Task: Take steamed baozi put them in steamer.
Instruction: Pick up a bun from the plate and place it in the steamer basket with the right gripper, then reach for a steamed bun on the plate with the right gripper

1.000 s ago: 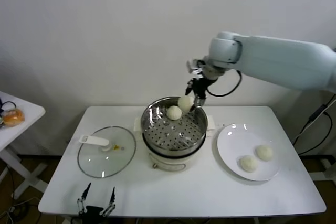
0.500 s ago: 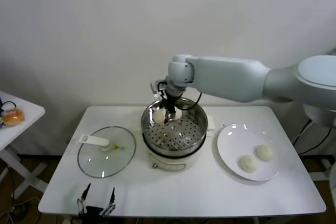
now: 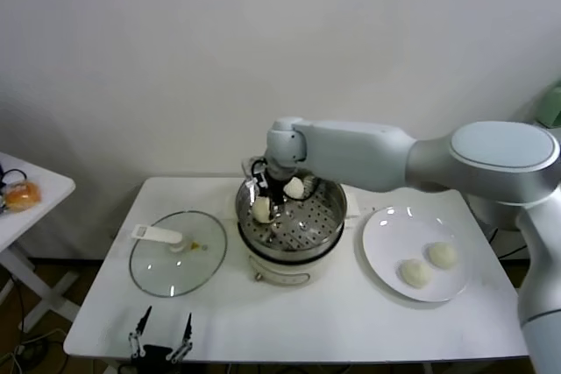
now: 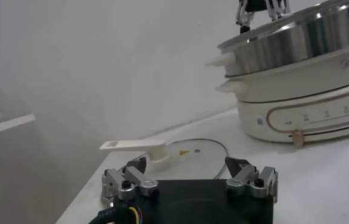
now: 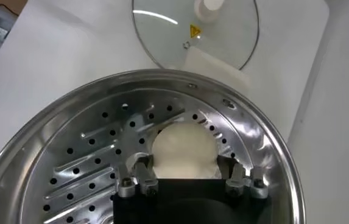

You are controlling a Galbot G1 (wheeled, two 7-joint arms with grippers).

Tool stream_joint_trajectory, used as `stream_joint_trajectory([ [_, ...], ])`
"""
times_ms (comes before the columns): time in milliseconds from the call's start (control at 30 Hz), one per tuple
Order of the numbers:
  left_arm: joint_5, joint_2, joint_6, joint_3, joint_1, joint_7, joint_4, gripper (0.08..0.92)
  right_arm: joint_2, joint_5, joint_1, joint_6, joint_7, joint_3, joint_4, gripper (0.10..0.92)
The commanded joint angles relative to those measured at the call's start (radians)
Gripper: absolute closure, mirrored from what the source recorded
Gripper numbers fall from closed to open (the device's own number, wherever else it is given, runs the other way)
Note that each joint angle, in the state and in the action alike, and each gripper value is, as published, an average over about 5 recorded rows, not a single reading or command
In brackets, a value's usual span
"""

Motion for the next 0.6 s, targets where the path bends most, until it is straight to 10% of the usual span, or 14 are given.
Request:
stream_joint_trajectory([
  [33,0.001,-0.049,0.000,0.000,0.001,0.001,-0.001,0.177,0.021,-0.038,-0.034,0.000,0.004,0.008,-0.022,0.328],
  [600,0.008,-0.047,-0.002,-0.005,0.016,0.002,-0.019,0.177,-0.223,0.122,0.225,0.090,-0.111,-0.047,0.141,0.203],
])
